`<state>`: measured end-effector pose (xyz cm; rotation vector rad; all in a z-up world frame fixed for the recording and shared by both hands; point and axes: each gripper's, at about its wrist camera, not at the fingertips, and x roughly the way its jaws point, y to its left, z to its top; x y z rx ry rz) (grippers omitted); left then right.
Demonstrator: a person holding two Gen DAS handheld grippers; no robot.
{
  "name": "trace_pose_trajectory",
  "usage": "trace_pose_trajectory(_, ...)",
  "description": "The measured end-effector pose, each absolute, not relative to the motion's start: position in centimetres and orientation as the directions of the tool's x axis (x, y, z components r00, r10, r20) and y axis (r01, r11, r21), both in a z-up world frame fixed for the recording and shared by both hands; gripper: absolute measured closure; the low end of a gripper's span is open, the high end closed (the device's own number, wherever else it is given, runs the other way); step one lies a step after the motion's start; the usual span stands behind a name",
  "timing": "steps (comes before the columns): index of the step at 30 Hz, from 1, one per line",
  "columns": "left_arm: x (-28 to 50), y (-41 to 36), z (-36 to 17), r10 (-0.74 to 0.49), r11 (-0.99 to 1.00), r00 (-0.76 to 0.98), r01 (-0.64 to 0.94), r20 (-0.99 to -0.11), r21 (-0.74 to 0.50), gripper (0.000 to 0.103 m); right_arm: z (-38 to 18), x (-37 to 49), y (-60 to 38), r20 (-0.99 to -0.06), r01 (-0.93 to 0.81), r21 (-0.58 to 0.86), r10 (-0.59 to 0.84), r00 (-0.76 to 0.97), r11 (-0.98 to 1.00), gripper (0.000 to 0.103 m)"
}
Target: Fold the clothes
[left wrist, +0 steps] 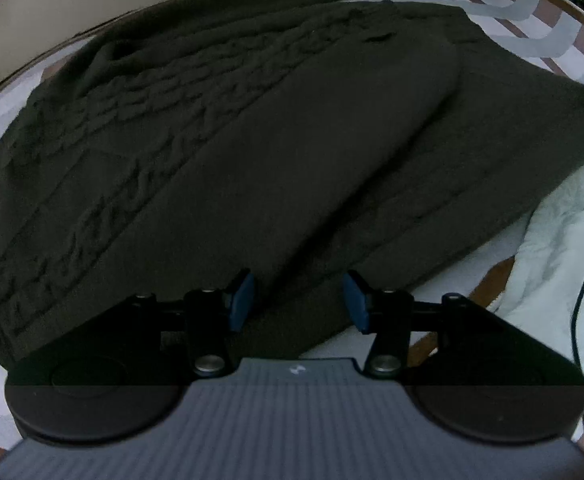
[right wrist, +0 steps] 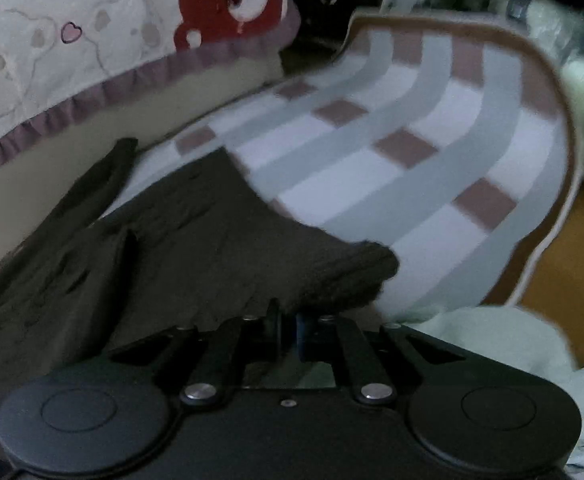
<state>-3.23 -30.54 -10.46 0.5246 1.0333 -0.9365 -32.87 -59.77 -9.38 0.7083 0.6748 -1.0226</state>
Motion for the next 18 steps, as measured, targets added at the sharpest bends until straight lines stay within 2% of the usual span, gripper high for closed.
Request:
trace_pose_trajectory(5, -3.1, -30.3, -10.7, -0.402, 0.524, 0.19, 0.85, -0.896, -0.055, 0.054, -10.5, -33.0, -60.5, -0.844, 0.953, 0.139, -0.471, 0.256, 0.269, 0.093)
trace_pose_trajectory(6, -3.0, -30.3, -10.5, -0.403, 0.521, 0.185, 0.851, -0.896, -0.059, 0.054, -10.3, -33.3, -60.5, -0.843, 0.961, 0.13, -0.482, 0.237, 0.244, 0.081)
trace_pose_trajectory(9, -2.5, -30.0, -9.4, -0.426, 0.509, 0.163, 0.856, -0.89, -0.087, 0.054, -9.7, -34.1, -60.5, -0.84, 0.98, 0.105, -0.512, 0.178, 0.169, 0.057)
trace_pose_trajectory(10, -2.1, -29.8, -8.8, -0.453, 0.505, 0.147, 0.855, -0.879, -0.117, 0.054, -9.3, -34.3, -60.3, -0.833, 0.978, 0.125, -0.518, 0.194, 0.166, 0.056)
trace_pose_trajectory(14, 1.4, -28.8, -5.5, -0.56, 0.51, 0.131, 0.833, -0.818, -0.215, 0.052, -6.5, -34.2, -59.6, -0.763, 0.912, 0.314, -0.502, 0.408, 0.264, 0.056)
trace_pose_trajectory(18, 7.1, -29.4, -3.5, -0.558, 0.56, 0.26, 0.819, -0.788, -0.126, 0.048, -4.1, -28.3, -59.4, -0.679, 0.706, 0.501, -0.278, 0.679, 0.501, 0.056)
